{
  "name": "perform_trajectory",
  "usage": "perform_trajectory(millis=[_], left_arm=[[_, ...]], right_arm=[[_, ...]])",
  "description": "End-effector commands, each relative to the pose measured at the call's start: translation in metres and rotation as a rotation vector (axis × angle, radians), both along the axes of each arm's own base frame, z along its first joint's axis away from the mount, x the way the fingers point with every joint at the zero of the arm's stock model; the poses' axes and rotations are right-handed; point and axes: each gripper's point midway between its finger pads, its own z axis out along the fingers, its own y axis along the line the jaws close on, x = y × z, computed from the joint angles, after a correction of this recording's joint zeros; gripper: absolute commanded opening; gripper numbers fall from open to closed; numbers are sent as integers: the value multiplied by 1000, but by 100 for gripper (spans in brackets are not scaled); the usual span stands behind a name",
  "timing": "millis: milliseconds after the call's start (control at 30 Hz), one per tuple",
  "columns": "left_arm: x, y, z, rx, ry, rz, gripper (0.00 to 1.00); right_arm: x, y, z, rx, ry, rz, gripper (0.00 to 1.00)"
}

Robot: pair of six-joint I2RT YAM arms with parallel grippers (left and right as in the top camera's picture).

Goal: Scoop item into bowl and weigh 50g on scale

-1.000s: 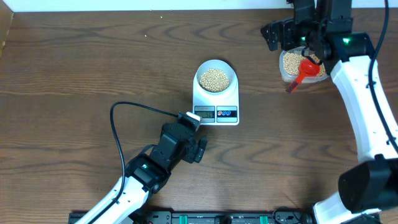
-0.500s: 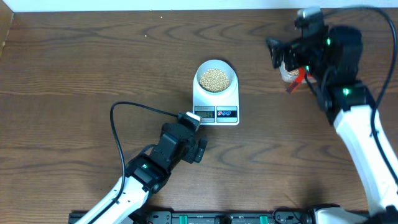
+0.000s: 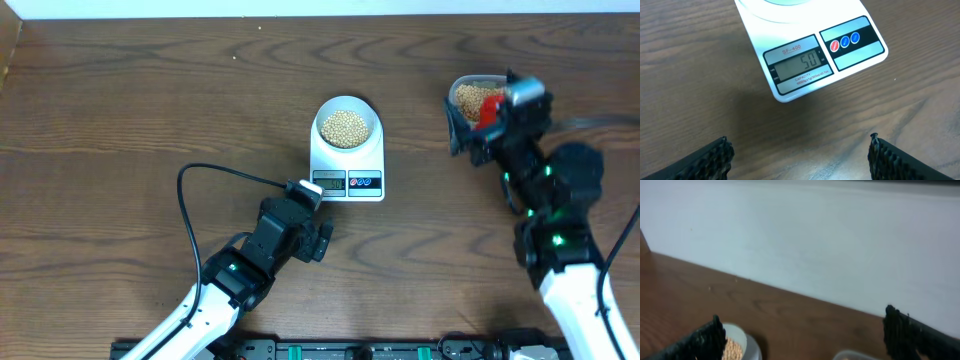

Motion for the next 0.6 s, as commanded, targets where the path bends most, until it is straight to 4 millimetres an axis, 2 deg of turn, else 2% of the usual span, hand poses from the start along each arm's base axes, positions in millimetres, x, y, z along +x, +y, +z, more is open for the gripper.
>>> perform_trajectory(millis=[0,333,567], left_arm=[[6,-1,11,5,-36,2,88],[6,-1,11,5,-36,2,88],[6,-1,11,5,-36,2,88]], right_arm=[[-17,-3,-8,-3,-45,-6,99],[-58,-7,-22,9,-171,-6,99],[-82,-9,-40,14,-219,-6,99]])
